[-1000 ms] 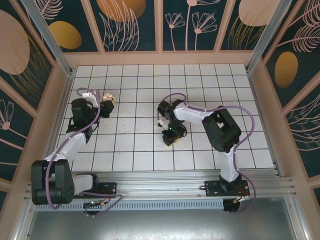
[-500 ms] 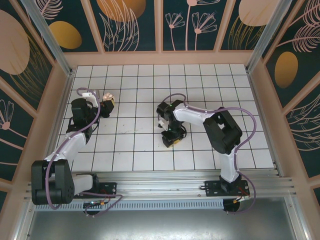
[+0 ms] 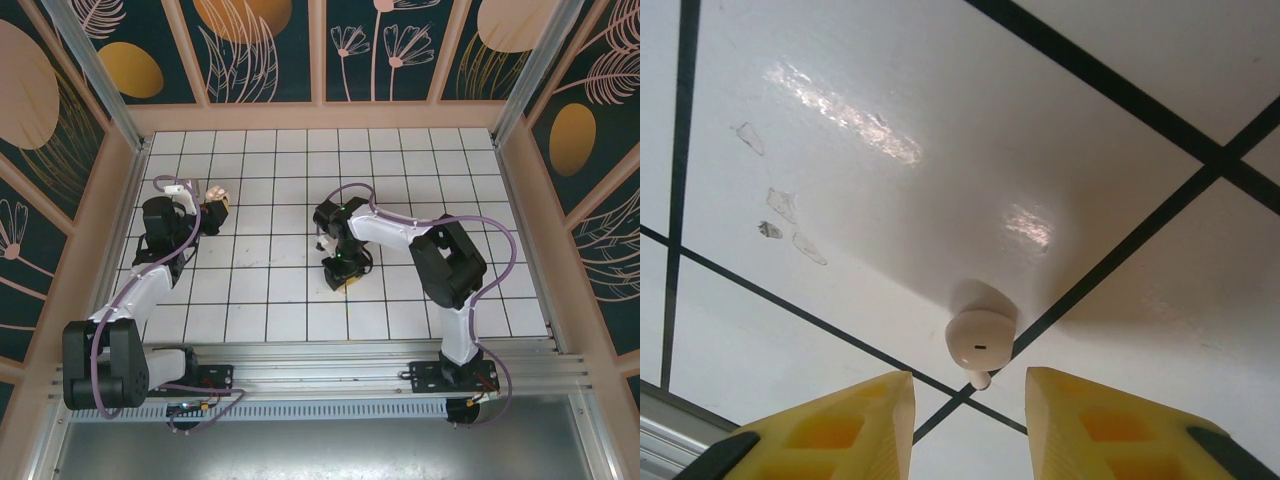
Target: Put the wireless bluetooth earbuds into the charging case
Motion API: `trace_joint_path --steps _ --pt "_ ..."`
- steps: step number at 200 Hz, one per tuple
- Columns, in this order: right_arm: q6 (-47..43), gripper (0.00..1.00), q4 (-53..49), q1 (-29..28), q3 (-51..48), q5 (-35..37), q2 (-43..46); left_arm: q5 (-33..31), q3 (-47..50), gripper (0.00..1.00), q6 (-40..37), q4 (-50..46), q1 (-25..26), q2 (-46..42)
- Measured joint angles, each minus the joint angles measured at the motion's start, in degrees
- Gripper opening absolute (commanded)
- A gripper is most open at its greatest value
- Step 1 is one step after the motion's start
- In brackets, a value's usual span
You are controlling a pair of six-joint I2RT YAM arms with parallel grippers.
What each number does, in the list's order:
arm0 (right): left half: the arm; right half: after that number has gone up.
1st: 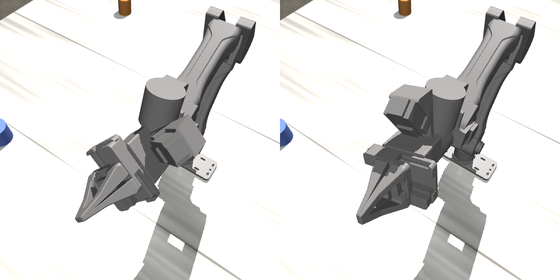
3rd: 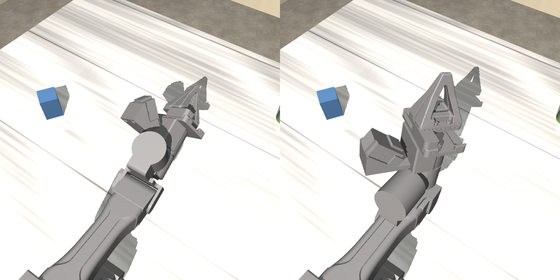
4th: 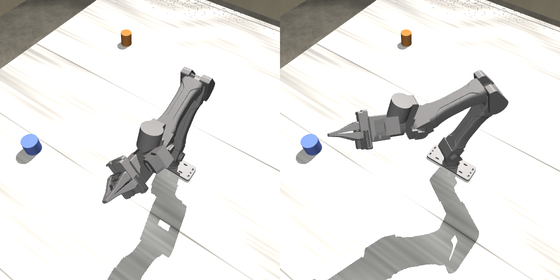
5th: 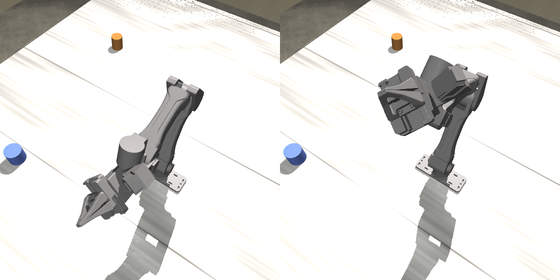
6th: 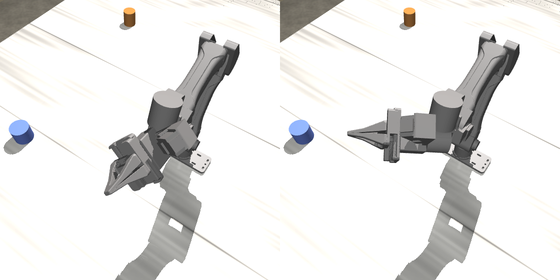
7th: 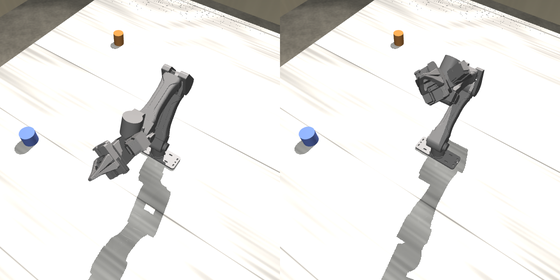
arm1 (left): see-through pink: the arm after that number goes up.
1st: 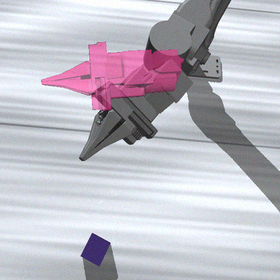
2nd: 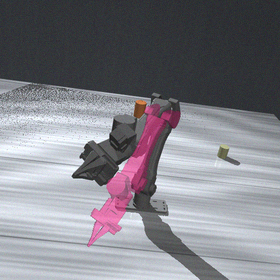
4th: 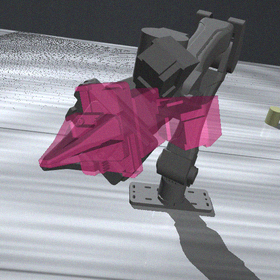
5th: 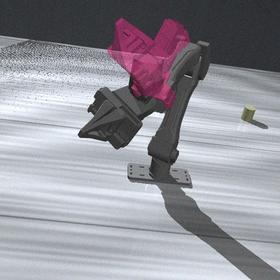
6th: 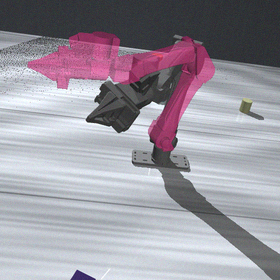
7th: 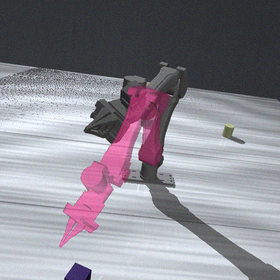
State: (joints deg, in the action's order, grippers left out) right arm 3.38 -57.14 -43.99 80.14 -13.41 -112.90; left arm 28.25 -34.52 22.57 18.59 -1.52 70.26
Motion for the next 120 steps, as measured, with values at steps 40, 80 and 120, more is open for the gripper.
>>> trace_joint_path --steps 40,80,120 --pt "0.02 0.32 0.22 -0.15 0.00 -0.15 -0.66 0.00 0.00 0.11 0.00 0.00 0.00 0.00" --pt "0.02 0.32 0.81 -0.15 -0.02 -0.13 -0.79 0.02 0.00 0.11 0.00 0.00 0.00 0.04" --pt "0.11 0.28 2.01 -0.15 -0.24 -0.15 -2.01 0.02 0.00 0.10 0.00 0.00 0.00 0.20"
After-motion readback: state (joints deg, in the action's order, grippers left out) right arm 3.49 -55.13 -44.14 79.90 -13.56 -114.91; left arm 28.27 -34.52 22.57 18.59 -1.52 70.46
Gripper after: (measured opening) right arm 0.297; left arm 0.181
